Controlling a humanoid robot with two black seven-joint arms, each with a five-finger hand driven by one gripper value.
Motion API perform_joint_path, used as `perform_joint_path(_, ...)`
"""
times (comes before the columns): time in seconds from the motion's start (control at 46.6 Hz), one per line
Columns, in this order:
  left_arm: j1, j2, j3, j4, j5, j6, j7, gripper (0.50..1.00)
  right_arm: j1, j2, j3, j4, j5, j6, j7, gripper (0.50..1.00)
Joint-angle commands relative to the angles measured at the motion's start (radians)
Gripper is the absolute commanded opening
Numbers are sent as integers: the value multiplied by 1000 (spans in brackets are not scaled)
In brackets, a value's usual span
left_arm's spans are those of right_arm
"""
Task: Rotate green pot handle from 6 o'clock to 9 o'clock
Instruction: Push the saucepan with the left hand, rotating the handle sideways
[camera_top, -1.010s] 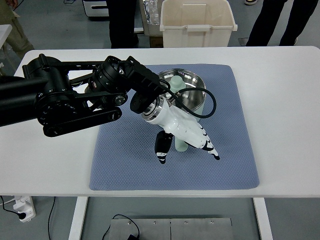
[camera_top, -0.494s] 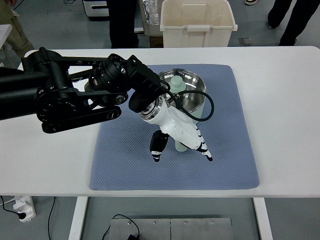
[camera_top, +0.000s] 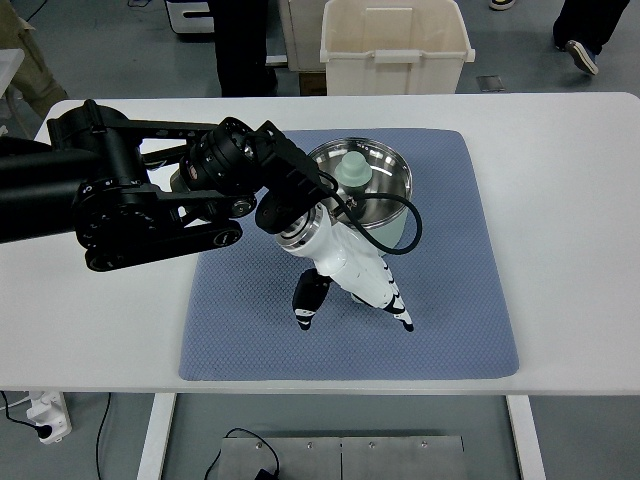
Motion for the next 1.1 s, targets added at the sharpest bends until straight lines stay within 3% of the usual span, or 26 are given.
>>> perform_joint_path(0.0, 2, 0, 5, 0, -1, 0, 0, 1000, 0, 0, 0, 0, 0, 0, 0, 1000)
perform_joint_path(0.644, -43, 25, 25, -22, 0, 0, -1, 1000, 0, 0, 0, 0, 0, 0, 0, 1000)
perform_joint_path(1.074, -64, 109, 82, -91, -1, 0, -1, 1000, 0, 0, 0, 0, 0, 0, 0, 1000)
